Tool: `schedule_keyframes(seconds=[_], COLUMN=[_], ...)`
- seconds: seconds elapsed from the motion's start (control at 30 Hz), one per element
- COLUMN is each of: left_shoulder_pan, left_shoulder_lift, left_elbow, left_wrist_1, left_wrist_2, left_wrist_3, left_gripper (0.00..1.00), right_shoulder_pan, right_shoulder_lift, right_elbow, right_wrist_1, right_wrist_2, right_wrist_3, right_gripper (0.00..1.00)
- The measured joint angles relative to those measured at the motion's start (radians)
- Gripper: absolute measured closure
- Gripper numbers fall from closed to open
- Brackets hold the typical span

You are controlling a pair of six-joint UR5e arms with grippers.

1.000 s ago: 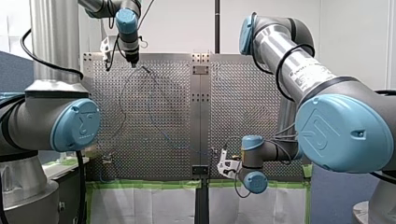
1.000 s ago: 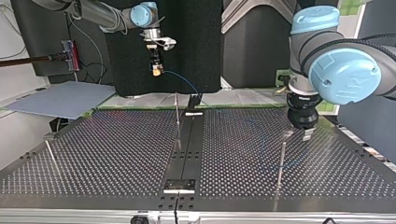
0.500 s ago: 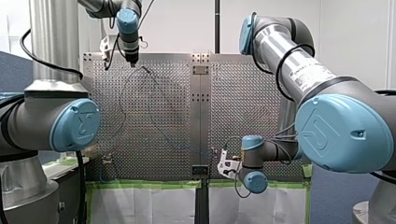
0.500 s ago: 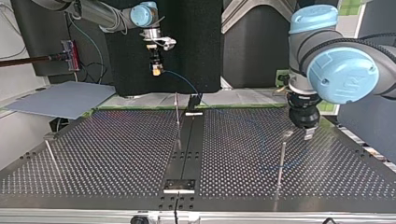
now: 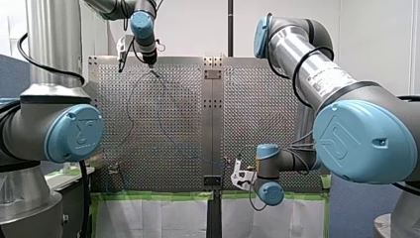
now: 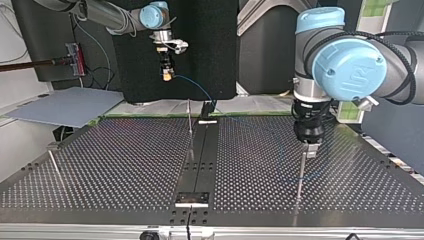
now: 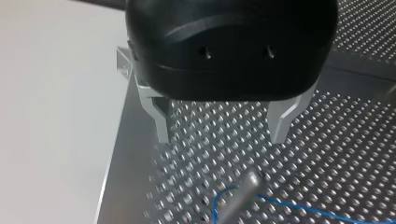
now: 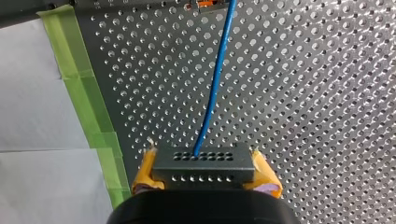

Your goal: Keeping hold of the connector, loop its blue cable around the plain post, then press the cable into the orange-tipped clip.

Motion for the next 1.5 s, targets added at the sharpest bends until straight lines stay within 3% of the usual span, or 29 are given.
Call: schedule_keyframes(seconds=[0.57, 0.77, 1.03, 1.27, 1.5], left_shoulder_pan=[-0.17, -0.225, -0.207, -0.189, -0.163], left_shoulder_lift=[-0.111, -0.164, -0.235, -0.246, -0.246], left_elbow=[0.0, 0.0, 0.004, 0.007, 0.014], left_wrist_1=[0.169, 0.196, 0.237, 0.247, 0.242], left_wrist_2=[-0.166, -0.204, -0.219, -0.183, -0.122], left_wrist_3=[0.171, 0.236, 0.318, 0.387, 0.366], left_gripper=[0.0, 0.0, 0.0, 0.0, 0.0], right_shoulder_pan=[-0.001, -0.001, 0.0, 0.0, 0.0], right_shoulder_lift=[0.0, 0.0, 0.0, 0.0, 0.0], right_elbow=[-0.001, -0.001, -0.001, -0.001, -0.001], right_wrist_1=[-0.013, -0.014, -0.016, -0.016, -0.016], right_wrist_2=[0.0, 0.0, 0.0, -0.003, -0.004], right_wrist_3=[0.006, 0.009, 0.01, 0.009, 0.01], right_gripper=[1.0, 1.0, 1.0, 1.0, 1.0])
